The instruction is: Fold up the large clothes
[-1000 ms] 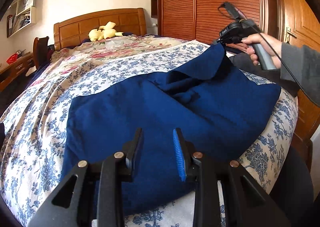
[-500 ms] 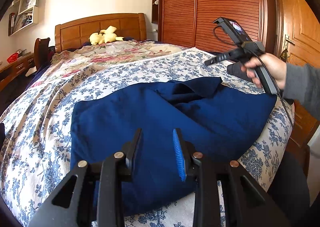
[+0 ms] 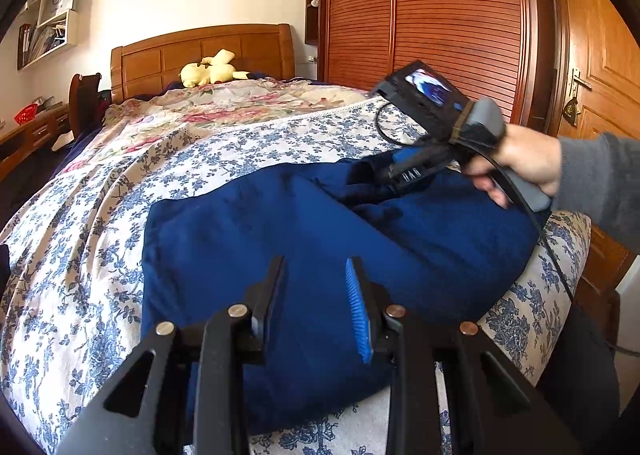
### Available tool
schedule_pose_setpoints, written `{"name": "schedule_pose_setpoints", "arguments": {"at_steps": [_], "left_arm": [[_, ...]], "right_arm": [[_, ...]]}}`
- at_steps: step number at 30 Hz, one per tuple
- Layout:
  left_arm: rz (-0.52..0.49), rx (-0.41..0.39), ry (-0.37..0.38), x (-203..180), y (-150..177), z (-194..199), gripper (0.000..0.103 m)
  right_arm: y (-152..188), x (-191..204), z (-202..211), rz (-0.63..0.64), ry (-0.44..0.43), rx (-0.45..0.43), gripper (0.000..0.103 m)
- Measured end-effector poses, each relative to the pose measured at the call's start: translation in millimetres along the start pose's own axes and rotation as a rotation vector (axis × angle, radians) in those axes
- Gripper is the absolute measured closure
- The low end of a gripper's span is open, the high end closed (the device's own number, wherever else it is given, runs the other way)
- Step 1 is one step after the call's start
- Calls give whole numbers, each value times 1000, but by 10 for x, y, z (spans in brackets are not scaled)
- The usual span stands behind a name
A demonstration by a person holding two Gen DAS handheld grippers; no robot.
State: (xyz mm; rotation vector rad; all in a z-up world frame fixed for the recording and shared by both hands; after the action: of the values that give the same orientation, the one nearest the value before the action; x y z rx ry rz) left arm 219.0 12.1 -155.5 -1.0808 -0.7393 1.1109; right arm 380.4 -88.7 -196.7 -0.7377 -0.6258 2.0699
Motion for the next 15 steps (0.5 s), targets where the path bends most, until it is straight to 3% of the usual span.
{"name": "schedule_pose_setpoints", "arguments": {"at_steps": [3,4,8,10,11,15], "left_arm": [[-1,4,1,4,8,-6,74],[-3,5,1,13,12,-6,74],[-10,14,-5,38,33,-30,74],[-8,15,-6,52,35,-33,74],[-7,15,-5,56,38,-32,74],[-7,10,-5,48,28,-22,74]], "right_arm": [[-159,-171,-132,22,45,-9,86],[-242,-237,-176,28,69,-15,93],[-619,-473,-201,-10,148,-80,89],[-758,-487,-165,-27,170,-104,59],[-817,-498,-145,-33,183,-120,53],[-1007,-546,7,-70,197,-188,48]]}}
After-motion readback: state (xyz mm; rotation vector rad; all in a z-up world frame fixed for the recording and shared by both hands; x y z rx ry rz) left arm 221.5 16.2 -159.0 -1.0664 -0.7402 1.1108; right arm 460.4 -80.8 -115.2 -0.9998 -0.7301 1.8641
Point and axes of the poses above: each gripper's, at about its wrist camera, not at the fingertips, and z roughly against the way its jaws point, x to its left, y to its underside, the point moved 5 cm from there along -z, roughly the way its jaws point, and after that the axes turned 13 degrees about -x, right-handed, at the moved point
